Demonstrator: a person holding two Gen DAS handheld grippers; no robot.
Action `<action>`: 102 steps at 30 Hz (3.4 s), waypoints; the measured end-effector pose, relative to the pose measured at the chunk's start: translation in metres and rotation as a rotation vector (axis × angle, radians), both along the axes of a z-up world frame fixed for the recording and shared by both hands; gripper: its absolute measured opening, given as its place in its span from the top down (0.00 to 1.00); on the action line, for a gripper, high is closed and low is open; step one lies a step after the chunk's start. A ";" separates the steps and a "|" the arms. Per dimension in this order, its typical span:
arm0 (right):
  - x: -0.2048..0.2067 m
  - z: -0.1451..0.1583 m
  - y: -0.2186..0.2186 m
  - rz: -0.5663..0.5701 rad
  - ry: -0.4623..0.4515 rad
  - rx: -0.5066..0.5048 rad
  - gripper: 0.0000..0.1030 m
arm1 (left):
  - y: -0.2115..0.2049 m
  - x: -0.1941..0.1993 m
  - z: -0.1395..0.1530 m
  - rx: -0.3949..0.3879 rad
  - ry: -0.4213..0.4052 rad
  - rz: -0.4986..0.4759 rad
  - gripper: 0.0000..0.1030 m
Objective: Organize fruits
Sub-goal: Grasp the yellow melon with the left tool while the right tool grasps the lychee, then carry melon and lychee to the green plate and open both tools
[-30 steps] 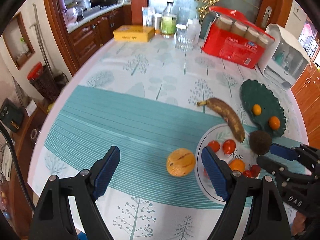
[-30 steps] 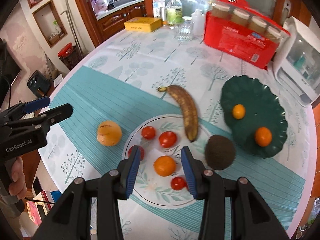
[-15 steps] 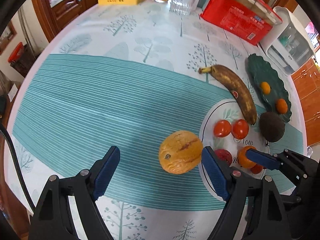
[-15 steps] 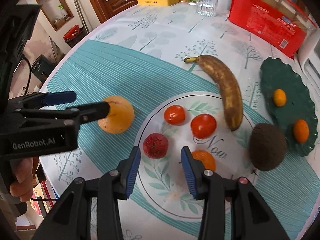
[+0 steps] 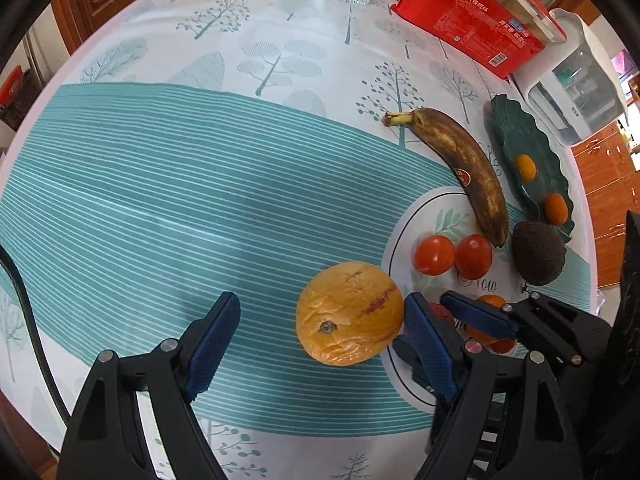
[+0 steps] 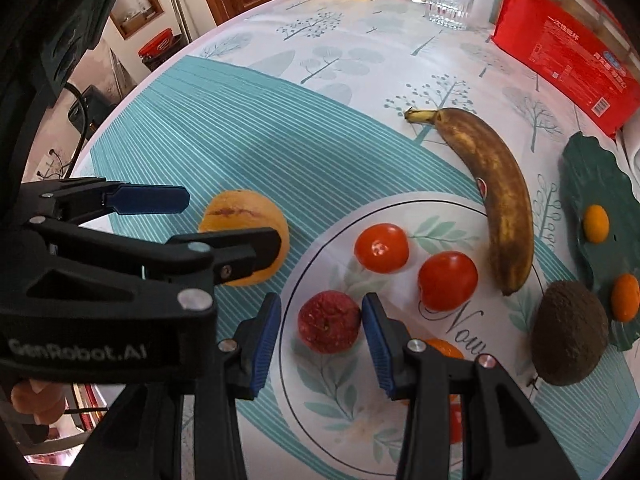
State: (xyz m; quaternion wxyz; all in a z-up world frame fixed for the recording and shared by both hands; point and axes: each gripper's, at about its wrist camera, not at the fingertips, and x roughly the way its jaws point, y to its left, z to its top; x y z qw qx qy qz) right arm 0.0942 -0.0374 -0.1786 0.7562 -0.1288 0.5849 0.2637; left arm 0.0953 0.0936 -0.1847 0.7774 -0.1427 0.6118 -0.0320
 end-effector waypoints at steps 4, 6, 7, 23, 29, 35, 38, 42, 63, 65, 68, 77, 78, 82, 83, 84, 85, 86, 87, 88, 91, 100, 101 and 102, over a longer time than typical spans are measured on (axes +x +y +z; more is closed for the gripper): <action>0.001 -0.007 -0.001 0.005 0.016 -0.005 0.59 | -0.004 0.001 -0.006 -0.013 0.014 0.000 0.20; 0.001 -0.007 -0.001 0.006 0.010 0.001 0.59 | -0.006 0.002 -0.009 -0.006 0.024 -0.001 0.20; 0.000 -0.007 -0.002 0.007 0.010 0.001 0.59 | -0.007 0.002 -0.011 0.002 0.031 -0.001 0.20; -0.005 0.006 -0.004 0.007 -0.022 0.030 0.68 | -0.008 -0.001 -0.010 0.037 0.024 0.019 0.50; -0.012 0.018 -0.008 0.009 -0.040 0.043 0.68 | 0.001 -0.012 0.000 0.054 0.026 0.044 0.50; -0.020 0.032 -0.015 0.006 -0.056 0.065 0.68 | -0.003 -0.019 0.018 0.077 0.009 0.057 0.50; -0.025 0.039 -0.021 0.005 -0.068 0.075 0.68 | -0.006 -0.024 0.028 0.088 -0.002 0.055 0.50; -0.032 0.048 -0.032 -0.003 -0.076 0.088 0.68 | -0.016 -0.033 0.039 0.101 -0.014 0.046 0.50; -0.011 0.120 -0.145 -0.208 -0.147 0.174 0.68 | -0.127 -0.004 0.144 0.215 -0.215 -0.140 0.49; 0.002 0.133 -0.162 -0.247 -0.149 0.185 0.68 | -0.140 0.011 0.158 0.218 -0.240 -0.160 0.49; 0.024 0.154 -0.188 -0.313 -0.158 0.211 0.68 | -0.163 0.036 0.177 0.229 -0.276 -0.188 0.49; 0.095 0.217 -0.247 -0.433 -0.225 0.250 0.68 | -0.209 0.094 0.209 0.238 -0.320 -0.205 0.49; 0.104 0.221 -0.252 -0.441 -0.230 0.240 0.68 | -0.213 0.101 0.210 0.239 -0.319 -0.205 0.49; 0.133 0.221 -0.262 -0.453 -0.226 0.204 0.68 | -0.227 0.127 0.206 0.245 -0.300 -0.205 0.49; 0.139 0.218 -0.264 -0.458 -0.225 0.196 0.68 | -0.228 0.133 0.204 0.246 -0.294 -0.204 0.49; 0.143 0.216 -0.266 -0.462 -0.224 0.192 0.68 | -0.231 0.140 0.200 0.248 -0.288 -0.203 0.49; 0.150 0.210 -0.268 -0.469 -0.219 0.188 0.68 | -0.235 0.147 0.196 0.254 -0.283 -0.204 0.49; 0.153 0.205 -0.269 -0.474 -0.212 0.186 0.68 | -0.238 0.153 0.191 0.257 -0.278 -0.205 0.49; 0.159 0.197 -0.272 -0.481 -0.195 0.183 0.68 | -0.242 0.162 0.184 0.259 -0.267 -0.206 0.49; 0.163 0.190 -0.273 -0.484 -0.182 0.184 0.68 | -0.245 0.169 0.178 0.256 -0.257 -0.206 0.49; 0.177 0.160 -0.278 -0.498 -0.132 0.167 0.68 | -0.252 0.183 0.157 0.239 -0.224 -0.206 0.49; 0.194 0.085 -0.288 -0.507 -0.050 0.092 0.68 | -0.277 0.215 0.078 0.224 -0.110 -0.241 0.49; 0.196 0.076 -0.289 -0.506 -0.044 0.079 0.68 | -0.280 0.217 0.071 0.223 -0.101 -0.246 0.49; 0.196 0.071 -0.289 -0.504 -0.040 0.071 0.68 | -0.282 0.219 0.064 0.222 -0.089 -0.251 0.49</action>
